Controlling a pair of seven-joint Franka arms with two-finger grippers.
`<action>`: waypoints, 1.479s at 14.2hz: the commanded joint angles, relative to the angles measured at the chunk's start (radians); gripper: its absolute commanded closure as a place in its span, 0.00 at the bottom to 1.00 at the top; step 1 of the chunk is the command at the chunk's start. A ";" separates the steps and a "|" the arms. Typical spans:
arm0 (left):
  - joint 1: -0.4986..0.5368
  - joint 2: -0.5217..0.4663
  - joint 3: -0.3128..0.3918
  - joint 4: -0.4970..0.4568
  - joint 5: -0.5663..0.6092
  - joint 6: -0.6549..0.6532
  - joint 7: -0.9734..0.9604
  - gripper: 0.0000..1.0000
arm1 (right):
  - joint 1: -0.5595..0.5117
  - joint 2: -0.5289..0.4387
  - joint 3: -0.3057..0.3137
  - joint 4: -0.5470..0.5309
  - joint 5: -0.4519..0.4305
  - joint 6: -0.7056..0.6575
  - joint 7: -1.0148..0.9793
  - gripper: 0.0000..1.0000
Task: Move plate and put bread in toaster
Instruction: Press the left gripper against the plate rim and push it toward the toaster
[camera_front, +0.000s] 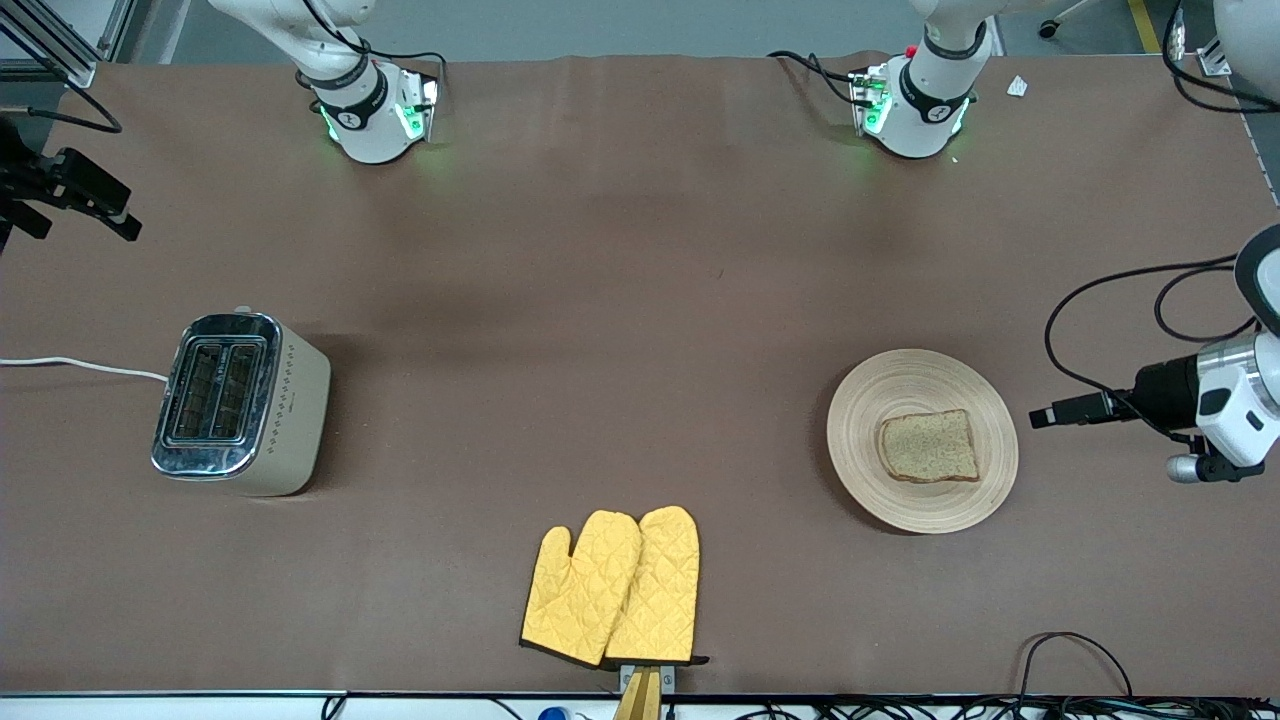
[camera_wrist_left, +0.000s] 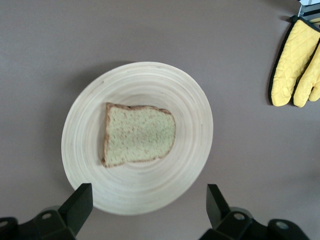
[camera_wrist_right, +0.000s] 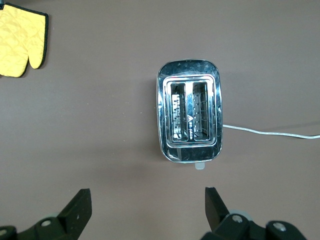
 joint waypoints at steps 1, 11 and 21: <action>0.053 0.086 -0.005 0.017 -0.067 0.049 0.138 0.01 | 0.011 0.000 -0.004 0.003 -0.012 0.001 -0.007 0.00; 0.159 0.357 -0.005 0.067 -0.281 0.052 0.501 0.27 | 0.010 0.000 -0.004 0.003 -0.012 0.001 -0.005 0.00; 0.156 0.397 -0.019 0.069 -0.293 0.040 0.515 0.95 | 0.011 0.000 -0.004 0.003 -0.012 0.001 -0.007 0.00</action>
